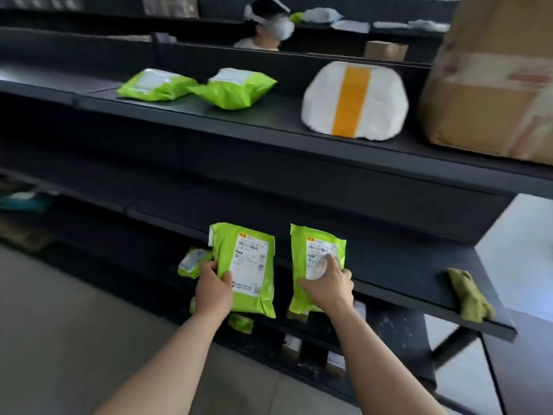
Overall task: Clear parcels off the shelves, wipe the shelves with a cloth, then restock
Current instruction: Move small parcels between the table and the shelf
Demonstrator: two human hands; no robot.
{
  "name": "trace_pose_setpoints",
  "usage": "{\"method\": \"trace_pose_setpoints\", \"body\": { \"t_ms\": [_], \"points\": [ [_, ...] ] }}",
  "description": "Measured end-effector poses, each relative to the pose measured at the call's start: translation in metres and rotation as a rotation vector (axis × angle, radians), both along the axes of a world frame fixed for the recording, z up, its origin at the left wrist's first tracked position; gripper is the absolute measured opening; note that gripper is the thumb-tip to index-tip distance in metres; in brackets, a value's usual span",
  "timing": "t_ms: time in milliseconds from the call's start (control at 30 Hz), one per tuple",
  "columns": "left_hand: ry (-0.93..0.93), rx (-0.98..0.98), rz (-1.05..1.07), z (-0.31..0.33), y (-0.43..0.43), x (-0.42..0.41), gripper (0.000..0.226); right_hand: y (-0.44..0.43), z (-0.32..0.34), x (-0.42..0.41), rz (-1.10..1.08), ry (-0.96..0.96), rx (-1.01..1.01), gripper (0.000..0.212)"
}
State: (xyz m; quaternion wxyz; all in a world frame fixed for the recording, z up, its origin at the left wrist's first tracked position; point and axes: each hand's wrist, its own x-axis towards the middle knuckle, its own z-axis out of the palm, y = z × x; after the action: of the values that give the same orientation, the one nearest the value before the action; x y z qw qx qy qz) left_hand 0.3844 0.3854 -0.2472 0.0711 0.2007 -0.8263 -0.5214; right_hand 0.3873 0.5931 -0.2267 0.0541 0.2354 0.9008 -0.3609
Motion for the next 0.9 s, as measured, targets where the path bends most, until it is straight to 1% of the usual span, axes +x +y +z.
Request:
{"method": "trace_pose_setpoints", "body": {
  "t_ms": [233, 433, 700, 900],
  "points": [
    [-0.004, 0.005, 0.169, -0.004, -0.076, -0.028, 0.028, -0.070, -0.003, -0.061, 0.161, -0.013, -0.001, 0.093],
    [-0.017, -0.003, 0.246, -0.003, -0.117, -0.095, 0.026, -0.107, -0.006, -0.133, 0.221, -0.030, 0.013, 0.093],
    [-0.012, 0.022, 0.270, -0.009, -0.143, -0.187, 0.023, -0.133, -0.009, -0.228, 0.247, -0.019, 0.036, 0.077],
    [-0.066, 0.023, 0.246, -0.017, -0.171, -0.239, 0.022, -0.150, -0.018, -0.273, 0.211, -0.066, 0.063, 0.078]
  ]
}}
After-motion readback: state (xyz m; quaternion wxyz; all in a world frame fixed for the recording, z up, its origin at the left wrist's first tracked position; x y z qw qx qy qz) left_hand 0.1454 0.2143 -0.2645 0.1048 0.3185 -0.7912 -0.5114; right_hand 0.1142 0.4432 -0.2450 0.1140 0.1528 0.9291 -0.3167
